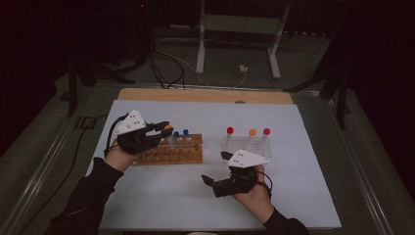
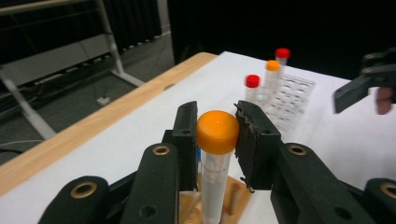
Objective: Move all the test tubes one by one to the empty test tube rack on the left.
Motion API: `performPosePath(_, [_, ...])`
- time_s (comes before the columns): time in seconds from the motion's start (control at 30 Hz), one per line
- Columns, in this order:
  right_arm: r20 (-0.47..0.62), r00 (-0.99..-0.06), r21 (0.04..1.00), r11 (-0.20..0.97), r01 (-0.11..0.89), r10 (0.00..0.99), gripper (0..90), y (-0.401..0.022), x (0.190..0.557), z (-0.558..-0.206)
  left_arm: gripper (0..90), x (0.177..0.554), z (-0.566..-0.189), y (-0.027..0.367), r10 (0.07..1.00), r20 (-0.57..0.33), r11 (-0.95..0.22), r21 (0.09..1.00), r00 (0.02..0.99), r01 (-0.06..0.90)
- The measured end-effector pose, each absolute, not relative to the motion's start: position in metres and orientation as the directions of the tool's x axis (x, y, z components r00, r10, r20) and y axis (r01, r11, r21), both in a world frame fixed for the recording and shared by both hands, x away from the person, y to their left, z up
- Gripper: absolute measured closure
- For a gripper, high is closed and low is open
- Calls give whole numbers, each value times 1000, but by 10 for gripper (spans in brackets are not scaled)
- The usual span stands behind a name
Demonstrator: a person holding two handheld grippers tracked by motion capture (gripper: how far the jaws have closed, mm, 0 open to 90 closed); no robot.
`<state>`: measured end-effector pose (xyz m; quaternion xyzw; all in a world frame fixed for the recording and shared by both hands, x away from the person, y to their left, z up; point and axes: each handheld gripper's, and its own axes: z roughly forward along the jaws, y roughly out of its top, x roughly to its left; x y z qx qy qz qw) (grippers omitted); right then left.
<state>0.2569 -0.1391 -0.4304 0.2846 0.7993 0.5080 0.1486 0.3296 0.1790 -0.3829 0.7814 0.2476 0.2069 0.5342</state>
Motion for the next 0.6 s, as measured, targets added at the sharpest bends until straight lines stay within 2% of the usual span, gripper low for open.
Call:
performPosePath(0.1, [52,-802,899,322,297,594,0,-140,257,-430,716,335,-382,182,625,66,-301,940,778,163])
performPosePath(0.43, [39,-809,903,326,280,587,0,-142,257,-430,716,355,-395,184,665,50,-292,936,745,198])
performPosePath(0.6, [-13,-800,930,300,210,601,0,-147,255,-430,717,358,-408,182,669,39,-299,929,742,220])
